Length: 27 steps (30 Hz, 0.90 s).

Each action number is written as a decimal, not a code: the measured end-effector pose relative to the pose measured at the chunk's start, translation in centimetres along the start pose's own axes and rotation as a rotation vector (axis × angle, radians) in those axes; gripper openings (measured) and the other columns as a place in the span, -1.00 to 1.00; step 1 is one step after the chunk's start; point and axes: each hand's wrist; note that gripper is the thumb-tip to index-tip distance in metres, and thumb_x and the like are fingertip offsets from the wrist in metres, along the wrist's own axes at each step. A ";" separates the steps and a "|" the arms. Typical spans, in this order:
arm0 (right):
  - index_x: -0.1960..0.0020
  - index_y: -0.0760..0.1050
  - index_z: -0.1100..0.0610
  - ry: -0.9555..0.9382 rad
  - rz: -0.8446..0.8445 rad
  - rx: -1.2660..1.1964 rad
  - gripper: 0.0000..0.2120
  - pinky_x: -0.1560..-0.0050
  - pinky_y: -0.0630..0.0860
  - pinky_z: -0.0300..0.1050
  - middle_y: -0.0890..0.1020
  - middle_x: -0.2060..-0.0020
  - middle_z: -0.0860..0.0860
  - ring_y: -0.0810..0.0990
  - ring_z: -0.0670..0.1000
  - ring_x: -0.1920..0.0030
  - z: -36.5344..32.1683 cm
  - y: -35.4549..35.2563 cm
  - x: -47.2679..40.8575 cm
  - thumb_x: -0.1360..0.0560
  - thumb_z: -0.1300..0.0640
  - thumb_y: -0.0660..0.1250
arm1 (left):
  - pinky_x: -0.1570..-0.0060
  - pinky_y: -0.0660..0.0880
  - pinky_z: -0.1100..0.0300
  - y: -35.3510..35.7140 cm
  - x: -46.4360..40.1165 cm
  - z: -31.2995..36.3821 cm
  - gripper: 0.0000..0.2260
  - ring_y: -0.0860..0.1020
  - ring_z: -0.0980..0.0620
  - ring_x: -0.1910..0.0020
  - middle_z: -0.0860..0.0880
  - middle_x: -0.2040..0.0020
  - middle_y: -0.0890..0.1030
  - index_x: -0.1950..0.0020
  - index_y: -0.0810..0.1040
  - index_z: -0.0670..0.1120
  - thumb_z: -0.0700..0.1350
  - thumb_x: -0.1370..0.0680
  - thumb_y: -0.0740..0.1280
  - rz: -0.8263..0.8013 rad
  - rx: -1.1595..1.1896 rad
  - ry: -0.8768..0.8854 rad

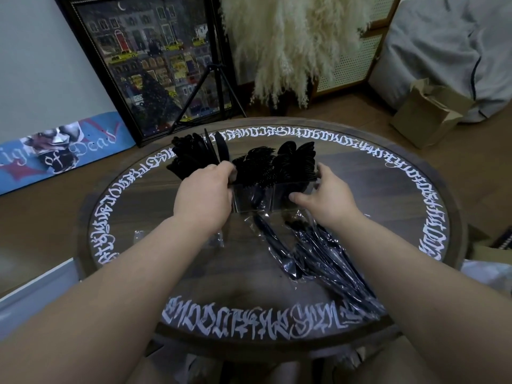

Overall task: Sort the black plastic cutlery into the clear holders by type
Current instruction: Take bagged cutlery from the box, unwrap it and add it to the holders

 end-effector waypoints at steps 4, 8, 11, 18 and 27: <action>-0.39 0.35 0.13 0.008 0.092 0.187 -0.39 -0.19 0.42 -0.07 0.47 -0.29 0.08 0.49 0.09 -0.23 0.8 -0.8 1.9 -0.42 0.00 0.44 | 0.06 0.43 0.00 0.1 2.3 0.3 -0.80 0.49 -0.16 0.01 -0.10 0.02 0.54 -0.08 0.51 -0.12 -0.20 -0.47 0.40 0.186 0.086 0.109; -0.13 0.56 0.02 -0.136 0.019 0.326 -0.71 -0.01 0.39 -0.15 0.52 0.02 -0.01 0.52 0.06 -0.06 1.4 -0.7 4.6 -0.44 -0.04 0.41 | -0.04 0.45 0.02 3.0 4.5 0.9 -0.78 0.47 -0.14 -0.09 -0.06 -0.09 0.55 -0.14 0.57 -0.07 -0.18 -0.50 0.35 0.017 0.082 0.241; -0.23 0.53 -0.07 -0.232 -0.158 0.481 -0.60 -0.09 0.32 -0.14 0.49 -0.02 0.00 0.41 0.07 -0.14 2.1 0.0 6.4 -0.42 -0.13 0.41 | -0.33 0.31 -0.05 5.5 5.5 1.5 -0.56 0.21 -0.06 -0.41 0.06 -0.46 0.31 -0.44 0.34 0.11 -0.12 -0.56 0.25 -0.285 -0.029 0.277; -0.35 0.42 -0.08 -0.280 -0.253 0.634 -0.46 -0.27 0.31 -0.09 0.45 -0.20 -0.01 0.28 0.08 -0.22 4.5 0.9 7.6 -0.40 -0.14 0.41 | -0.30 0.22 -0.08 7.3 5.9 2.6 -0.64 0.15 -0.02 -0.45 0.11 -0.38 0.41 -0.39 0.40 0.16 0.00 -0.58 0.23 -0.387 -0.172 0.299; -0.35 0.41 0.05 -0.280 0.091 0.423 -0.52 -0.16 0.36 -0.05 0.46 -0.19 0.04 0.38 0.11 -0.21 3.9 0.8 7.0 -0.47 0.01 0.40 | -0.19 0.32 0.05 4.9 6.4 1.4 -0.73 0.48 0.00 -0.19 0.07 -0.19 0.53 -0.27 0.55 0.12 0.06 -0.61 0.20 -0.157 -0.064 0.183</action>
Point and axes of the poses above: each hand's wrist, its own x-axis away from the middle knuckle, its own y-axis out of the palm, z = x × y
